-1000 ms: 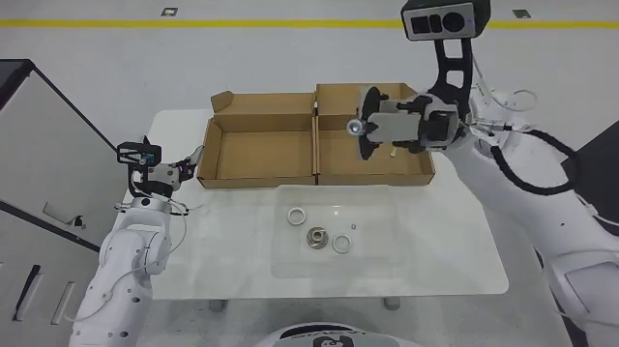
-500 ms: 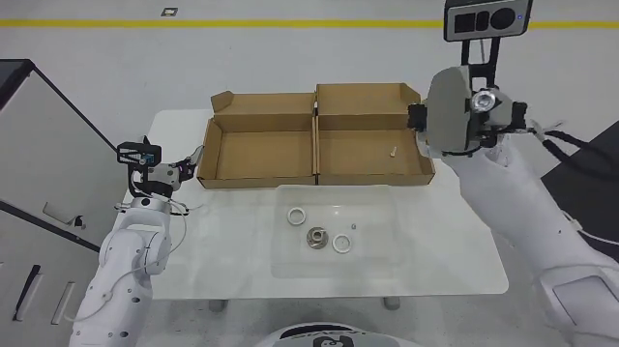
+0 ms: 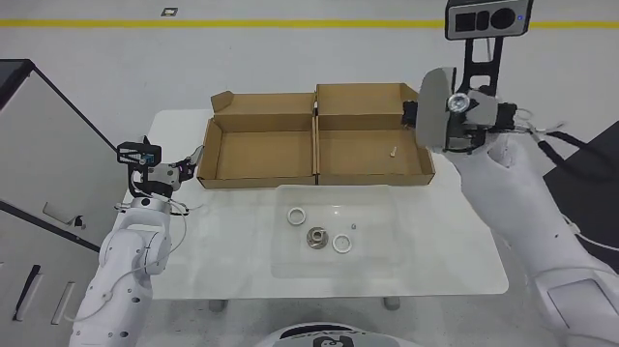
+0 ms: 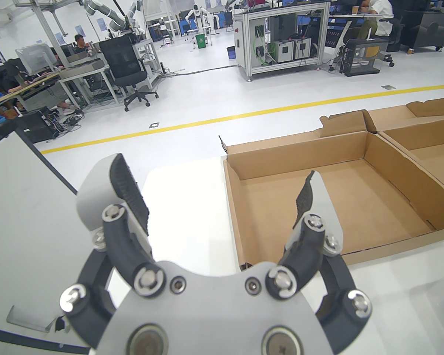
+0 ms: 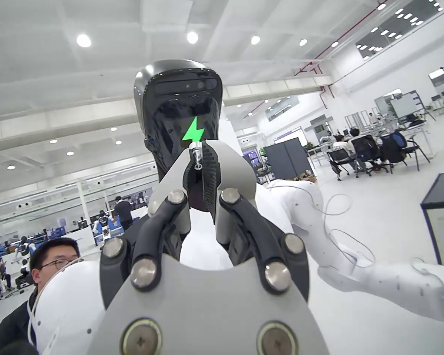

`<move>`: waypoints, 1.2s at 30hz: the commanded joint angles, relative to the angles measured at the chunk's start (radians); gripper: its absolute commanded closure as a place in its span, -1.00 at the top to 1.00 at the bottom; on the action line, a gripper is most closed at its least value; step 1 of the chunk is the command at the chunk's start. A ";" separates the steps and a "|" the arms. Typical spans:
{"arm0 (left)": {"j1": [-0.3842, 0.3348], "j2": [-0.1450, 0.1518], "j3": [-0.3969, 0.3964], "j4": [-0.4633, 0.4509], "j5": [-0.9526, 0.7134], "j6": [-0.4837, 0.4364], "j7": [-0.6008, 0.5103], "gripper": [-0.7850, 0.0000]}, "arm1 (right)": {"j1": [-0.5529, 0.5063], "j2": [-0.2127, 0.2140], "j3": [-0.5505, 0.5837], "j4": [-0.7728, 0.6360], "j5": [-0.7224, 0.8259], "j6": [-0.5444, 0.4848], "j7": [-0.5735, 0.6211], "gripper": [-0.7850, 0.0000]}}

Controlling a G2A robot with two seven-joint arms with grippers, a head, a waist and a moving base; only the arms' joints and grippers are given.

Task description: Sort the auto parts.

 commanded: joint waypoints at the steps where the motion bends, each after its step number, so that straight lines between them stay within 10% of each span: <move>1: 0.000 0.000 0.000 0.000 0.000 0.000 0.000 1.00 | 0.002 -0.001 0.004 -0.001 -0.062 0.019 -0.013 -1.00; 36: 0.000 0.000 0.000 0.000 0.000 0.000 0.000 1.00 | -0.049 -0.061 0.013 -0.039 0.176 0.050 0.074 -1.00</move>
